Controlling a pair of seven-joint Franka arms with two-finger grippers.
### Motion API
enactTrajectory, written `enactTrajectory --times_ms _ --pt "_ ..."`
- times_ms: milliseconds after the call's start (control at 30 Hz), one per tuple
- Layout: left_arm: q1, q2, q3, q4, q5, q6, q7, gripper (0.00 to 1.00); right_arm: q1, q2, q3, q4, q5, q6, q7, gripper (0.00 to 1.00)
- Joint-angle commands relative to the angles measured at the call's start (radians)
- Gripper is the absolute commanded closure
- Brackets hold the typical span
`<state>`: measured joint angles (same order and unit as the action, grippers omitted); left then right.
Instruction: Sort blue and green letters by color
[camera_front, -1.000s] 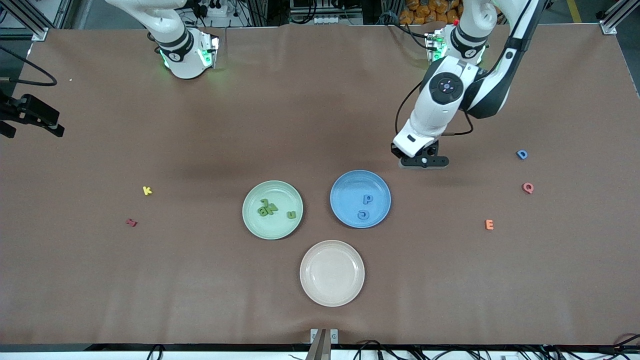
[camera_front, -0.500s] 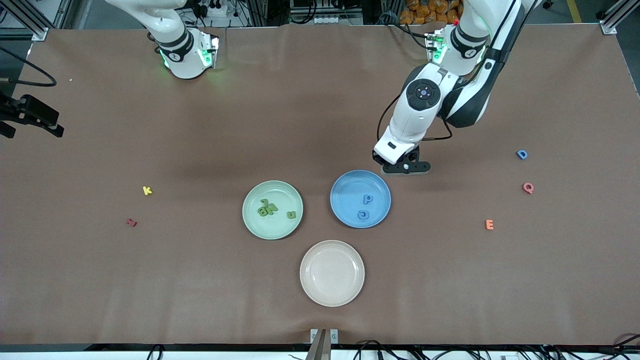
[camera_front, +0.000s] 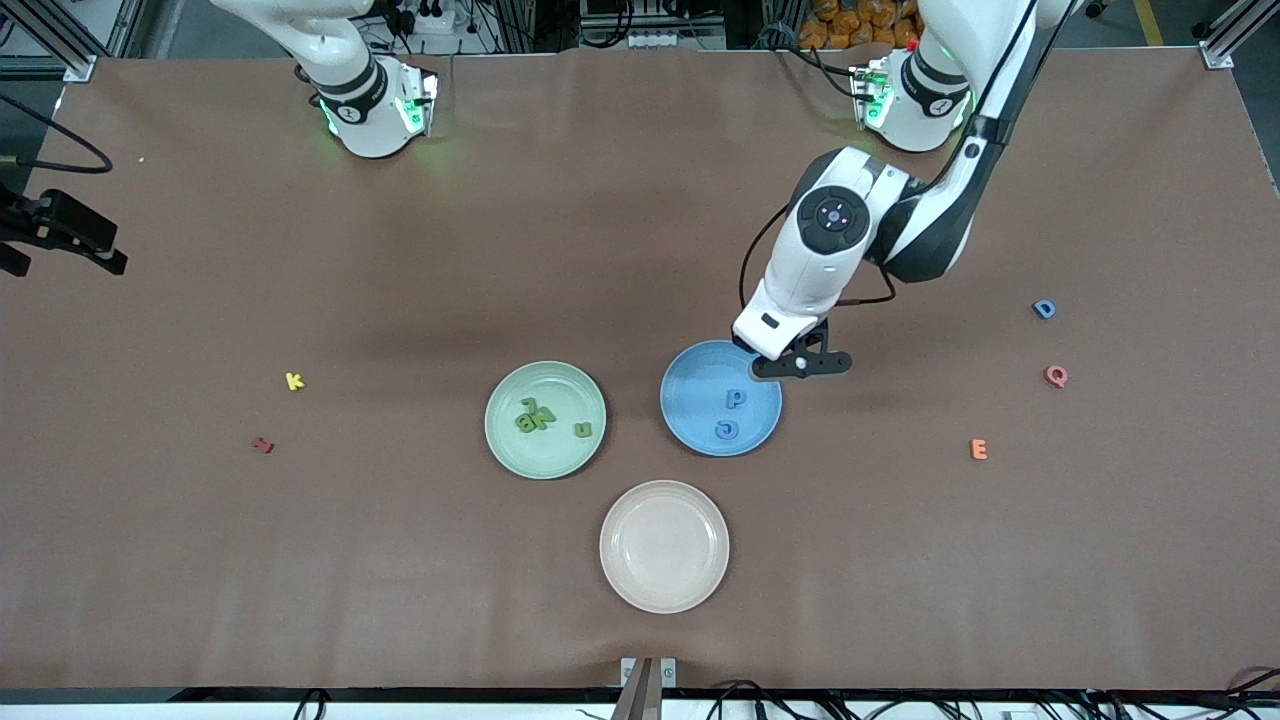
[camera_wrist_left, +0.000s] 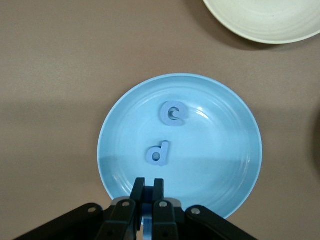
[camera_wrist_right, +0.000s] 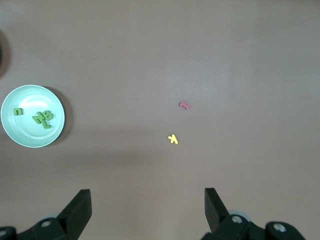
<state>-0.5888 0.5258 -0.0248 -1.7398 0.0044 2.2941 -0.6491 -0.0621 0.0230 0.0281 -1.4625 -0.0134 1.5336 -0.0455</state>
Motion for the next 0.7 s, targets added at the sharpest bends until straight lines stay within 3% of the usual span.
enactTrajectory --times_ms 0,267,333,400,667 --pt "-0.017 0.036 0.009 0.052 -0.018 -0.019 -0.011 1.00 -0.012 -0.003 0.007 -0.001 -0.011 0.010 0.016 0.00" --pt "-0.016 0.049 0.009 0.054 -0.017 -0.016 -0.011 1.00 -0.013 -0.003 0.007 -0.001 -0.011 0.013 0.016 0.00" --pt "-0.016 0.049 0.010 0.054 -0.017 -0.015 -0.011 0.92 -0.013 -0.003 0.007 -0.002 -0.011 0.014 0.016 0.00" --pt "-0.016 0.049 0.009 0.054 -0.017 -0.015 -0.006 0.63 -0.013 -0.003 0.007 -0.002 -0.011 0.014 0.016 0.00" --pt "-0.014 0.049 0.010 0.054 -0.015 -0.015 -0.009 0.62 -0.015 -0.003 0.007 -0.002 -0.011 0.013 0.016 0.00"
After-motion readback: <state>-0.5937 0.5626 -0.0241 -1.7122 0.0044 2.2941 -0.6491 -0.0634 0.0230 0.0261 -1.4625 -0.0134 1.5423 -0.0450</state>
